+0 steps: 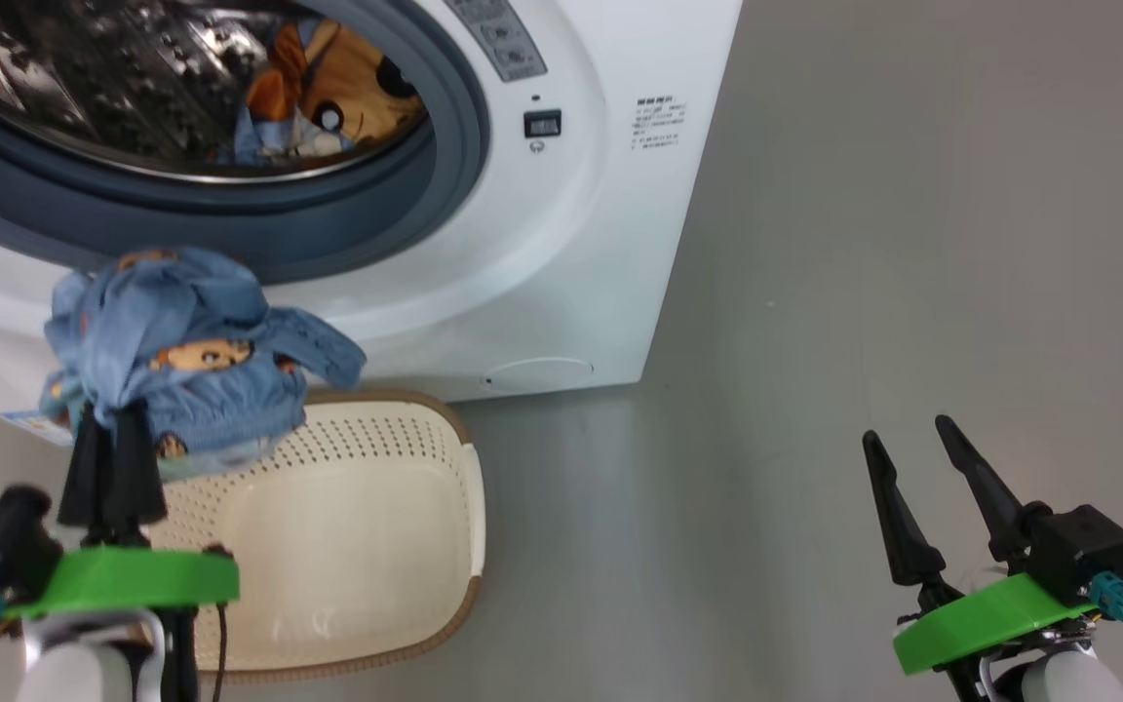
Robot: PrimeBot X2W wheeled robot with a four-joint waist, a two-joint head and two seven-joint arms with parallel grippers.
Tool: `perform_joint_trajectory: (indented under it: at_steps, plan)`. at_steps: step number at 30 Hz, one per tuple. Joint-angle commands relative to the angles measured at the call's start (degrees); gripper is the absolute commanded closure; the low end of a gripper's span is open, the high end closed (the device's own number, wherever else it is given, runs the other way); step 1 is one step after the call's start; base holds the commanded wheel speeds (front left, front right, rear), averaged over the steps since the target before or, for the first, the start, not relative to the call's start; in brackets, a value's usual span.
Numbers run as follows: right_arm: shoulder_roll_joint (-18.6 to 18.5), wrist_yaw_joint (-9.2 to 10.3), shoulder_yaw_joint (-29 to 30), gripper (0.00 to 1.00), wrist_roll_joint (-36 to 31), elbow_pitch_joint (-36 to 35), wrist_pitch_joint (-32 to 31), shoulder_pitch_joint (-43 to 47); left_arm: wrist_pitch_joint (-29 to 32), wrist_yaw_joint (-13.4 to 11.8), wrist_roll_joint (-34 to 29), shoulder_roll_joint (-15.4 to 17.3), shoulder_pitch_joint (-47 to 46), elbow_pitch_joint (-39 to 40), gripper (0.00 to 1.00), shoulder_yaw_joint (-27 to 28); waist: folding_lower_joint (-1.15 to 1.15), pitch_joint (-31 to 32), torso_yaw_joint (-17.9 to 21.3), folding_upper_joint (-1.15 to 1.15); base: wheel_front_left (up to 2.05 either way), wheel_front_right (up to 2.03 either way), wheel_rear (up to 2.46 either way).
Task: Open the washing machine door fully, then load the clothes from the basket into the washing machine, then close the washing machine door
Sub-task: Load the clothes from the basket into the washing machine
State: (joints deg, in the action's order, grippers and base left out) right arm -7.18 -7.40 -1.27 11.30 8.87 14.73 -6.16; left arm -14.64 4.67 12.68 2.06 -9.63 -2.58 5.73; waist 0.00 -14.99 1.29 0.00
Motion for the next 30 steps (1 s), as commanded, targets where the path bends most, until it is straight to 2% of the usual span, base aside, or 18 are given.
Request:
perform_joint_trajectory:
  at_steps: [1, 8, 14, 30]
  plan:
    - [-0.3, -0.09, -1.3, 0.00, 0.0, -1.7, 0.3, -1.6, -0.4, 0.1, -0.8, 0.8, -3.0, 0.2, 1.00, 1.7, 0.00, -2.7, 0.2, 0.00, 0.00, 0.00, 0.00]
    - [-0.2, -0.09, -1.8, 0.00, 0.1, -2.0, 0.3, -3.6, -0.4, 0.9, -2.3, 2.0, -14.1, -6.8, 1.00, 3.6, 0.00, -7.4, 2.0, 0.00, 0.00, 0.00, 0.00]
    - [0.2, -0.09, -3.0, 0.00, 0.4, -1.8, 0.3, -5.6, -0.4, 1.3, -4.0, 5.2, -23.9, -13.9, 1.00, 4.5, 0.00, -11.9, 4.8, 0.00, 0.00, 0.00, 0.00]
    - [2.0, -0.09, -4.2, 0.00, 1.5, -1.2, 0.3, -8.3, 0.9, 1.9, -5.3, 11.7, -47.2, -32.3, 1.00, 1.5, 0.00, -20.0, 9.4, 0.00, 0.00, 0.00, 0.00]
